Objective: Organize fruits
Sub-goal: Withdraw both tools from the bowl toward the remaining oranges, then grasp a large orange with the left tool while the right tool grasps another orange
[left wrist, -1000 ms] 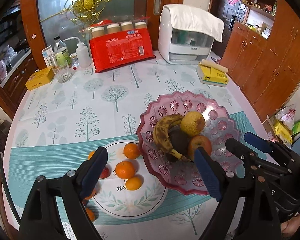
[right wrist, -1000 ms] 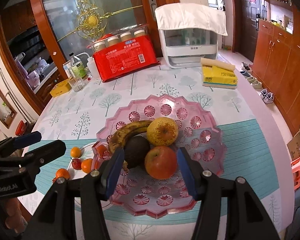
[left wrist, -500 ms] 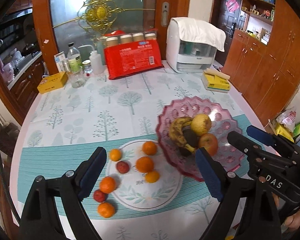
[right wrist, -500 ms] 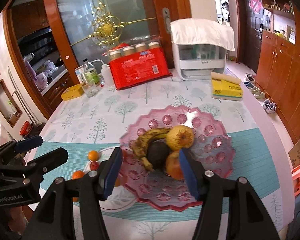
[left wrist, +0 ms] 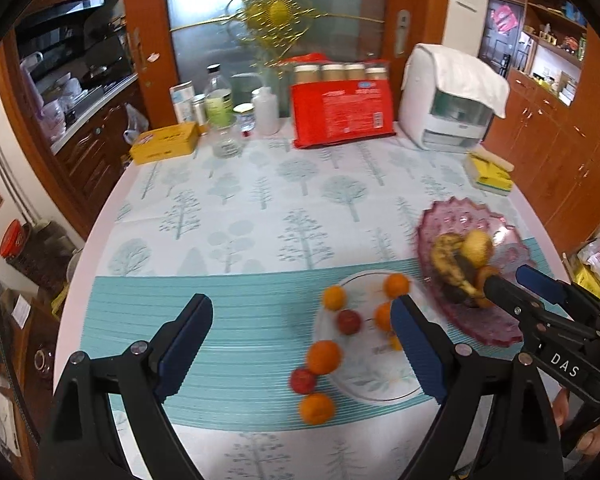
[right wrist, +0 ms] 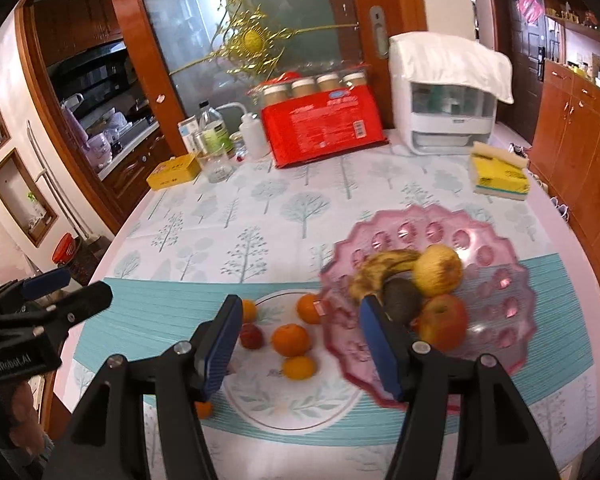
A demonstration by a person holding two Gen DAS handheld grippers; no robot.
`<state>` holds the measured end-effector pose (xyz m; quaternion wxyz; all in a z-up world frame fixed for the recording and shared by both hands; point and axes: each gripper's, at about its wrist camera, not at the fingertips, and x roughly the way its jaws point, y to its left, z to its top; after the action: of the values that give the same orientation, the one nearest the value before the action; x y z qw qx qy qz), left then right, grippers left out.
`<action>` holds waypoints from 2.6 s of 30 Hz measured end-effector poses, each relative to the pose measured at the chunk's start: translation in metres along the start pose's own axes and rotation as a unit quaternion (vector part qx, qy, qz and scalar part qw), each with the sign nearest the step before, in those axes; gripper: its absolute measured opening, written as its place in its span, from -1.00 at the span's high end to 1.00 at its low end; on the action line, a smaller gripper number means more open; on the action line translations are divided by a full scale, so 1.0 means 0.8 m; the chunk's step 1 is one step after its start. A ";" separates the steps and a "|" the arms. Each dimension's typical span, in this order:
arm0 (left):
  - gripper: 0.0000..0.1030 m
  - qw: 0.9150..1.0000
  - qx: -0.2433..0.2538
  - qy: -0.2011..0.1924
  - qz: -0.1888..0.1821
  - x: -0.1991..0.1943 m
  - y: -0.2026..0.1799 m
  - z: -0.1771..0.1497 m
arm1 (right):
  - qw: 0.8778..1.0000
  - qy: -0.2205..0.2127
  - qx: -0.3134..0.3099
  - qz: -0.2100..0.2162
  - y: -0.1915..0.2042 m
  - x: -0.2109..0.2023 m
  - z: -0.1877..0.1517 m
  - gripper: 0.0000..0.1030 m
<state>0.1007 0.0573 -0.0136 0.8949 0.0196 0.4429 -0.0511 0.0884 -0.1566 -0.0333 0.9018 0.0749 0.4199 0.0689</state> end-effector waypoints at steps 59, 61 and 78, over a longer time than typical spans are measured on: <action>0.25 0.990 -0.025 0.119 -0.071 0.140 0.089 -0.161 | 0.980 0.175 0.070 0.063 0.099 0.173 -0.092 -0.19; 0.25 0.990 -0.023 0.119 -0.070 0.141 0.096 -0.159 | 0.980 0.173 0.075 0.061 0.100 0.180 -0.091 -0.19; 0.25 0.990 -0.013 0.127 -0.065 0.157 0.118 -0.147 | 0.984 0.172 0.036 0.011 0.123 0.219 -0.095 0.17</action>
<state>0.0937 0.1517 -0.1858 0.8266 -0.0141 0.5535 -0.1004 0.1354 -0.0216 -0.1936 0.8121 0.0990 0.5700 0.0756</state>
